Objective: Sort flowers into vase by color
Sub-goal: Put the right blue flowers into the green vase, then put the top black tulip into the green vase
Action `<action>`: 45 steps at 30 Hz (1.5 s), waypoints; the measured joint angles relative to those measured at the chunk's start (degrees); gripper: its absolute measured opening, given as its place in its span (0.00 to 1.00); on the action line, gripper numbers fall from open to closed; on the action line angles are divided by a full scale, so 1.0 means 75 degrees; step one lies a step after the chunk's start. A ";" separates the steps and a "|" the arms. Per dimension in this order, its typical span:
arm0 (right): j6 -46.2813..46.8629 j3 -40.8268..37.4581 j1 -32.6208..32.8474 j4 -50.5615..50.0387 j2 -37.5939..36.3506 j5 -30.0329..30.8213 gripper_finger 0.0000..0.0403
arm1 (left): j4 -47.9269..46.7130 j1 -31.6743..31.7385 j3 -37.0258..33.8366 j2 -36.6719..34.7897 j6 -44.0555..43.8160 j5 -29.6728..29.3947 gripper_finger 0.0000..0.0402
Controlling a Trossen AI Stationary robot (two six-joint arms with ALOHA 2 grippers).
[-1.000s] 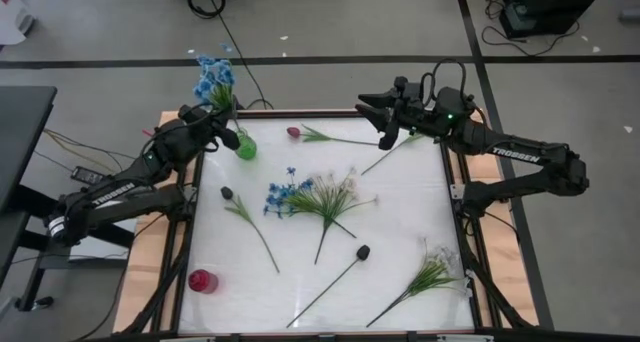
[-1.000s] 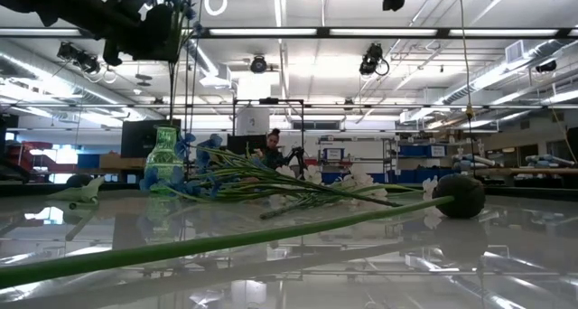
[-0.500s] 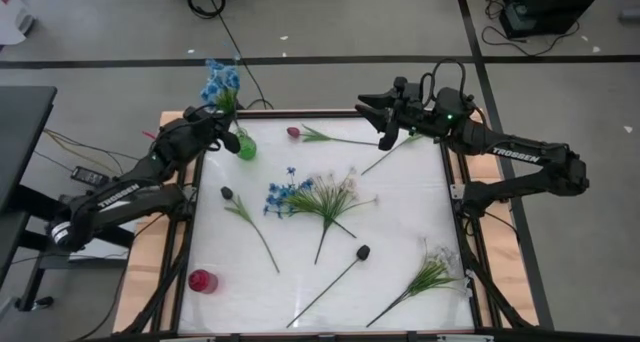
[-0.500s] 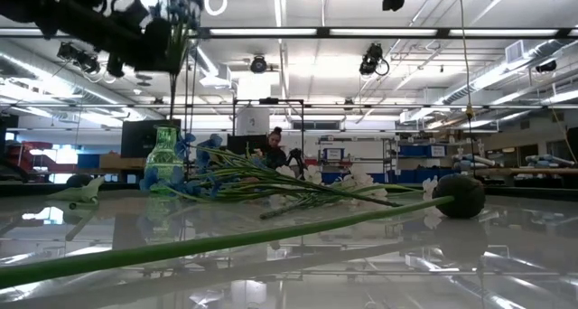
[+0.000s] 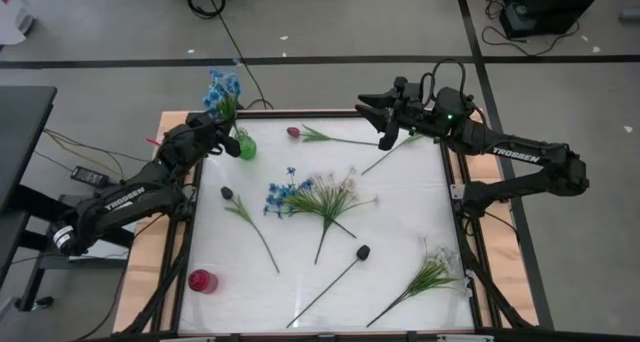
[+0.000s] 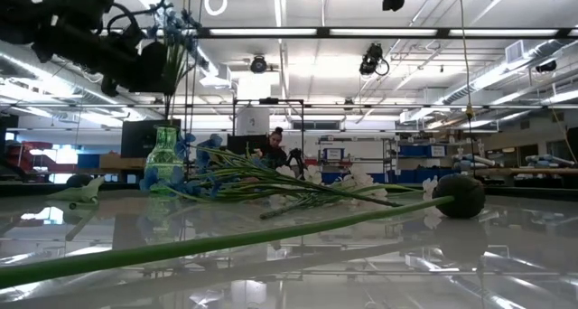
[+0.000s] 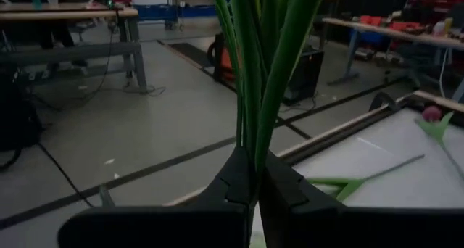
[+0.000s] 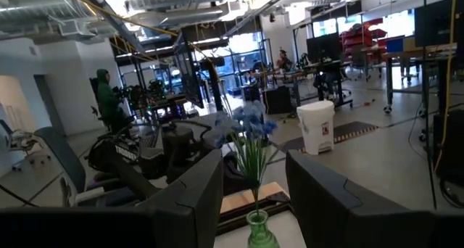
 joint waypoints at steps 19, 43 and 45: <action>0.0000 0.0003 0.0000 0.0000 0.0003 0.0000 0.40 | -0.0557 -0.0102 -0.0158 0.0005 -0.1404 -0.0346 0.42; 0.0000 0.0003 0.0001 0.0000 0.0006 -0.0002 0.40 | -0.8711 -0.2548 0.3502 0.0020 -0.7199 0.1180 0.41; 0.0002 0.0003 0.0000 0.0000 0.0006 -0.0001 0.40 | -0.9219 -0.3143 0.3502 0.0020 -0.7865 0.1201 0.39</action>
